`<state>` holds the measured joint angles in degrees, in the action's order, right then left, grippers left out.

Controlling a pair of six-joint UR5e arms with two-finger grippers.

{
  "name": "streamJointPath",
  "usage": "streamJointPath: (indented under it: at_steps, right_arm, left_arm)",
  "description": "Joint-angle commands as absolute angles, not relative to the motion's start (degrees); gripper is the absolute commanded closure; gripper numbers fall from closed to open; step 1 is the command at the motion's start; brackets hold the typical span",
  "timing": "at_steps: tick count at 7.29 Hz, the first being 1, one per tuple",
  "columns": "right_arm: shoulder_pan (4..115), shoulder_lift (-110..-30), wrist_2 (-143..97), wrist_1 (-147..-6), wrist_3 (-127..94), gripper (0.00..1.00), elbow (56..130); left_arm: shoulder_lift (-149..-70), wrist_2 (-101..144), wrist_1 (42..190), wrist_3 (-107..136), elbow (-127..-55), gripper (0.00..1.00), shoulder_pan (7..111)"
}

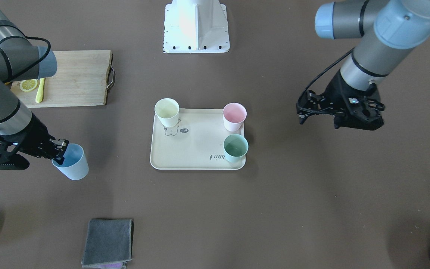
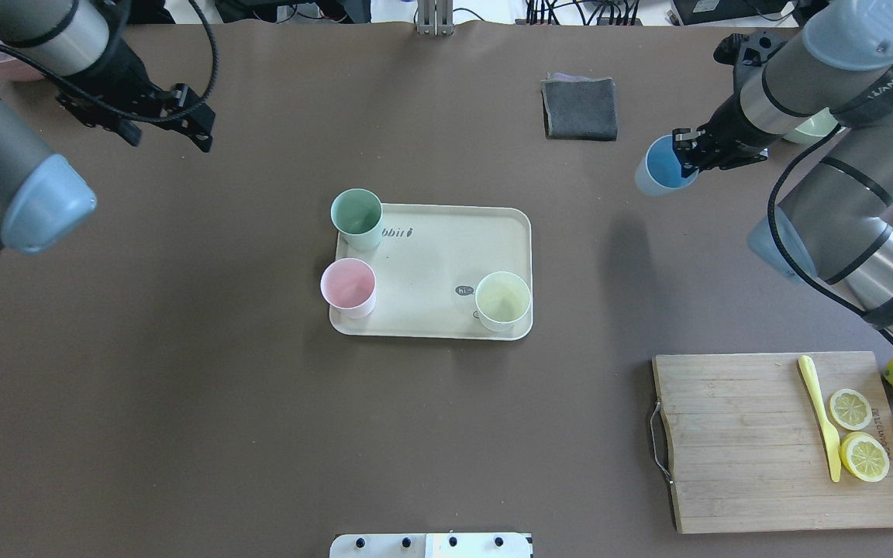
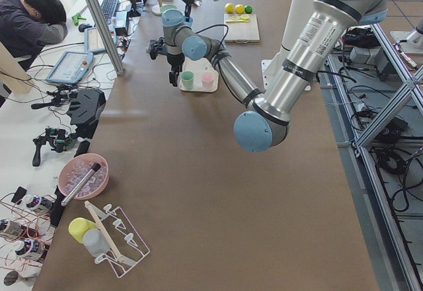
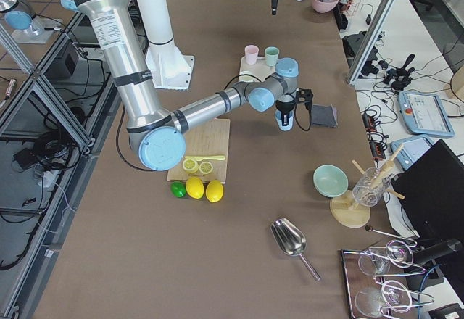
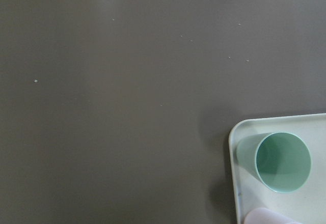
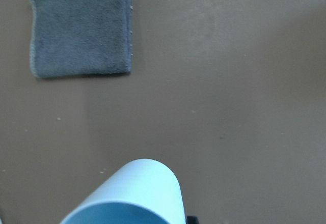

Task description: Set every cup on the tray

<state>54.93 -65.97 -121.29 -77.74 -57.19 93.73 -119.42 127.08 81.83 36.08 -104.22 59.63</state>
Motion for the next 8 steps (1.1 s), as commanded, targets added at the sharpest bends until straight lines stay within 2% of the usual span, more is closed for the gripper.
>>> streamJointPath:
  at_steps: [1,6,7,8]
  right_arm:
    - [49.52,-61.71,-118.68,-81.21,-66.06,1.0,94.75]
    - [38.59,-52.92,-111.72,-81.3,-74.18,1.0,91.16]
    - [38.5,-51.95,-111.62,-81.3,-74.09,0.37,89.84]
    - [39.02,-51.6,-111.62,-81.39,-73.31,0.11,89.74]
  left_arm:
    - [-114.54,129.89,79.72,23.34,-104.07,0.02,66.34]
    - [-112.32,129.55,80.07,19.42,-103.27,0.02,68.2]
    - [-112.32,129.55,80.16,19.42,-103.1,0.02,68.2]
    - [-112.32,129.55,80.16,19.42,-103.01,0.02,68.2]
